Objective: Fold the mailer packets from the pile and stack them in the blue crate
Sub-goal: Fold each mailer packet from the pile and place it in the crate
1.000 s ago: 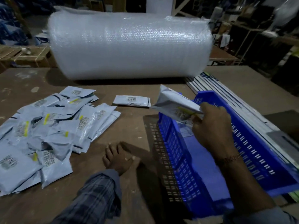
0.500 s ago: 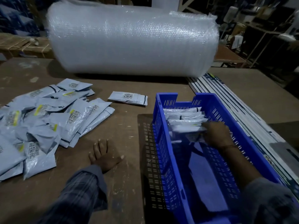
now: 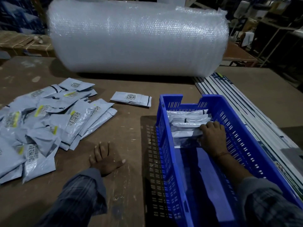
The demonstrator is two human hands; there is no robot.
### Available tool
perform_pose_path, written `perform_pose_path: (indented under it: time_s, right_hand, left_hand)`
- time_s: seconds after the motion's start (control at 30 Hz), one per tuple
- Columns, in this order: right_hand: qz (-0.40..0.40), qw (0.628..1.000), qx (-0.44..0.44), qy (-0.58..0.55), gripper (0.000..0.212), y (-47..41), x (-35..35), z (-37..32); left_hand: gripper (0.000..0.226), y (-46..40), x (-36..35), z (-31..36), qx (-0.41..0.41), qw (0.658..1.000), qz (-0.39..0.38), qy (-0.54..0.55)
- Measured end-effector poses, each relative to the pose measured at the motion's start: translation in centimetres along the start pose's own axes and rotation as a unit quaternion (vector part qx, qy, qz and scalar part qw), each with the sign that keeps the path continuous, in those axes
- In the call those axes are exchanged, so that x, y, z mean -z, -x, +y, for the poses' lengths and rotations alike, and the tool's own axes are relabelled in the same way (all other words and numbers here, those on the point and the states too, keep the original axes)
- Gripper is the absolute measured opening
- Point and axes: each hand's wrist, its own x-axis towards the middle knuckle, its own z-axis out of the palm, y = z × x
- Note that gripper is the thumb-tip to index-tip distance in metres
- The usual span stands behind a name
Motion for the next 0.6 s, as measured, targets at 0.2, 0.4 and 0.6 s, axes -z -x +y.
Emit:
perform_pose_path:
  time_s: [0.2, 0.4, 0.6]
  right_hand:
    - [0.0, 1.0, -0.011, -0.019, 0.04, 0.1, 0.7, -0.6]
    - [0.055, 0.994, -0.053, -0.078, 0.036, -0.1, 6.4, -3.9]
    - [0.128, 0.975, 0.02, -0.182, 0.03, -0.1, 13.9, -12.3]
  left_hand:
    - [0.123, 0.2, 0.0, 0.1, -0.007, 1.0, 0.005, 0.015]
    - [0.117, 2.5, 0.5, 0.8, -0.044, 0.998, 0.026, 0.038]
    - [0.114, -0.5, 1.0, -3.9, -0.098, 0.984, 0.128, -0.073]
